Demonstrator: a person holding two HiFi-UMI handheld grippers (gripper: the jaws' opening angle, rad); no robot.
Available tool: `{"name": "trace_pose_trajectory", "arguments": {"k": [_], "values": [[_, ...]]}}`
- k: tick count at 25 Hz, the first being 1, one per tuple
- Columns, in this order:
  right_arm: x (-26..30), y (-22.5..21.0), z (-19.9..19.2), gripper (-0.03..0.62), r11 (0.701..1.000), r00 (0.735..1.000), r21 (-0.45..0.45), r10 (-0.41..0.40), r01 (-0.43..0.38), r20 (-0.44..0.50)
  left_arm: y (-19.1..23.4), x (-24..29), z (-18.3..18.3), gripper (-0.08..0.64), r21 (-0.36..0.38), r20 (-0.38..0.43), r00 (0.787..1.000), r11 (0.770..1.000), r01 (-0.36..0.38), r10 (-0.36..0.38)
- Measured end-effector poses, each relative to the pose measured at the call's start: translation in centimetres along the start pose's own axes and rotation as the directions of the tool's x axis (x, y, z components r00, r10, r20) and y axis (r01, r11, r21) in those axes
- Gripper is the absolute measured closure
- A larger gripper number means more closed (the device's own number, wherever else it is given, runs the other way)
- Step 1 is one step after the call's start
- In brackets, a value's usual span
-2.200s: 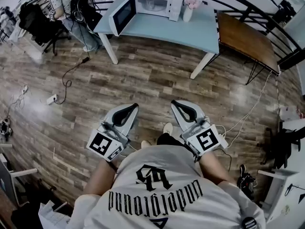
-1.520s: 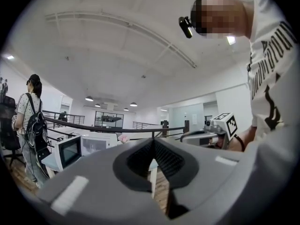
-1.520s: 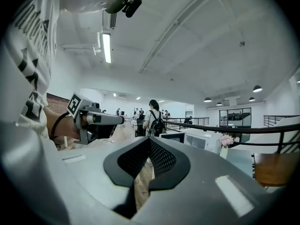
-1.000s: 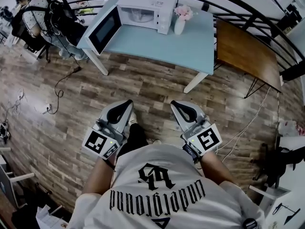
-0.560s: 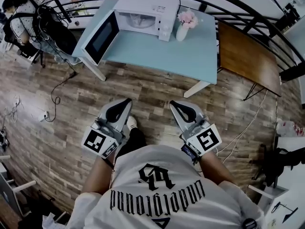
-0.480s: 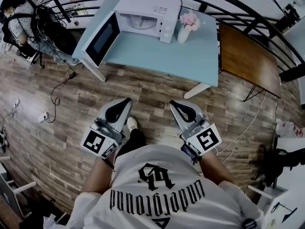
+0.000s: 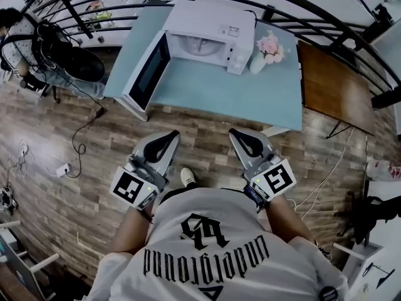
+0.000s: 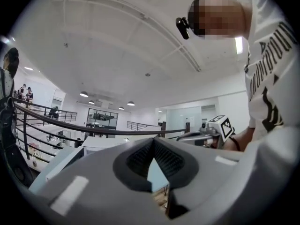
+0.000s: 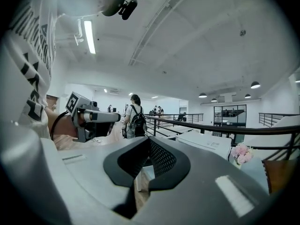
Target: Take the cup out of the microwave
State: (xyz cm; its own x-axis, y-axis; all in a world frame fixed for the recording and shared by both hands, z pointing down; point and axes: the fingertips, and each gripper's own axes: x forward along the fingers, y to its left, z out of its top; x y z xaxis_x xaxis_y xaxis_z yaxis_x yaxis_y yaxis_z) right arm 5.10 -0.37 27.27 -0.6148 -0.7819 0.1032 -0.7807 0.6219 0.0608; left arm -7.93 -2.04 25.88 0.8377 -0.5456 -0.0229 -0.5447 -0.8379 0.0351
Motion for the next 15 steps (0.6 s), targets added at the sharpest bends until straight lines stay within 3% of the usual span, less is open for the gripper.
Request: {"name": "trace_pose_trajectory", "arguments": {"k": [6, 15], "values": [[4.6, -1.6, 0.6, 0.588, 1.000, 1.000, -0.013, -0.029, 0.029, -0.005, 4.9, -0.1, -1.1, 0.511, -0.018, -0.030, 0.999, 1.000, 0.013, -0.013], [10.2, -4.1, -0.8, 0.588, 1.000, 1.000, -0.007, 0.011, -0.011, -0.013, 10.0, 1.1, -2.5, 0.511, -0.023, -0.052, 0.998, 0.999, -0.038, 0.037]]}}
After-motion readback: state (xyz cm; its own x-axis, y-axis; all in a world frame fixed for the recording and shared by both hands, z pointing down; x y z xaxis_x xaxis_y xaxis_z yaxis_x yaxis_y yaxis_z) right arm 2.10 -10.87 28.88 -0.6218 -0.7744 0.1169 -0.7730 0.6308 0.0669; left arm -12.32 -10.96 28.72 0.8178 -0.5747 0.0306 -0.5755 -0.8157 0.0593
